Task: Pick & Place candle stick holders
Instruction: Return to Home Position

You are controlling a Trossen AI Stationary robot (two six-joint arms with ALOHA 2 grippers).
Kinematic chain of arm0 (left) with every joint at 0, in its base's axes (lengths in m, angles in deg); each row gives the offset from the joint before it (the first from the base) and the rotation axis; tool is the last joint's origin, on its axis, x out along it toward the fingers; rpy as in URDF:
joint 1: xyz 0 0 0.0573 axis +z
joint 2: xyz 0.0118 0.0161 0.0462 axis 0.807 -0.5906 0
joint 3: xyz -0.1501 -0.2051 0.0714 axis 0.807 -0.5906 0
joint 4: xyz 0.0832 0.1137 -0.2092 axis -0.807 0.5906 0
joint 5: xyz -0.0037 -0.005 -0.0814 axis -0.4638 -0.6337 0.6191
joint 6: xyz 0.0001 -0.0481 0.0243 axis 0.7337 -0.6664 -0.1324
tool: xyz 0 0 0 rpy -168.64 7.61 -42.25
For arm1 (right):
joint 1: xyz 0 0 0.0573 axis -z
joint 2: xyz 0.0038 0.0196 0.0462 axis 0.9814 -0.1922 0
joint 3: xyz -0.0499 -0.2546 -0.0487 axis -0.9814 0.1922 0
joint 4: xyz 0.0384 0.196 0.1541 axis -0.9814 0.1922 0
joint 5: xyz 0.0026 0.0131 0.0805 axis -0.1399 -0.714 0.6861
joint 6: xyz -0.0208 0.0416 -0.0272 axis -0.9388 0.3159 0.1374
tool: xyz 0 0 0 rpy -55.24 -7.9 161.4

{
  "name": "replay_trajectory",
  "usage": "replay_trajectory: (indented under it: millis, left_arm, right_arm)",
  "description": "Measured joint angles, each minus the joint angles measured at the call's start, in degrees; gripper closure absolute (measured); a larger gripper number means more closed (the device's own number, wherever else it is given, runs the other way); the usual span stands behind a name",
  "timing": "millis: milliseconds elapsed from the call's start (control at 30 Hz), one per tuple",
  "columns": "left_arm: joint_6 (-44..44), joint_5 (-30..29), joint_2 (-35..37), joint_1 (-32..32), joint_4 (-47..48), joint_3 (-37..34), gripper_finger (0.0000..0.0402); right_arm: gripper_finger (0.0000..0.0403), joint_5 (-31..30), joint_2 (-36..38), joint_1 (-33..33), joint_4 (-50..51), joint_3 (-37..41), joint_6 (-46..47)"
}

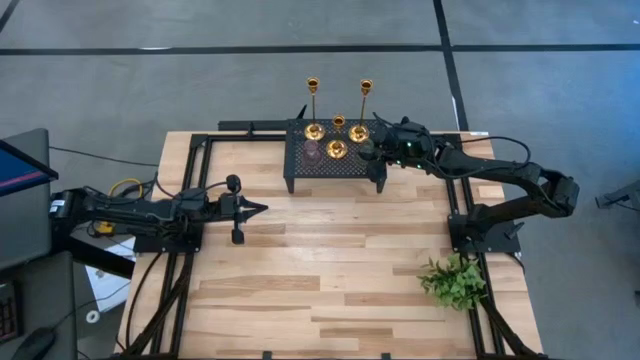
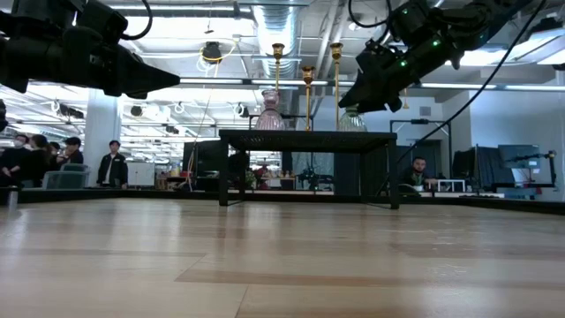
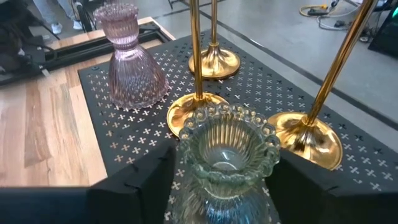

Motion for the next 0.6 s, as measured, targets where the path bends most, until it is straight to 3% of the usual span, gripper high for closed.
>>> replay_trajectory:
  millis: [200, 600]
  left_arm:
    - [0.0, 0.0, 0.02, 0.0, 0.0, 0.0, 0.0394]
    - [-0.42, 0.0, 0.0, 0.0, 0.0, 0.0, 0.0394]
  right_arm:
    - [0.0135, 1.33, 2.1, 0.0, 2.07, -0.38, -2.54]
    - [0.0134, 3.01, 13.67, -0.38, 19.6, -5.37, -2.1]
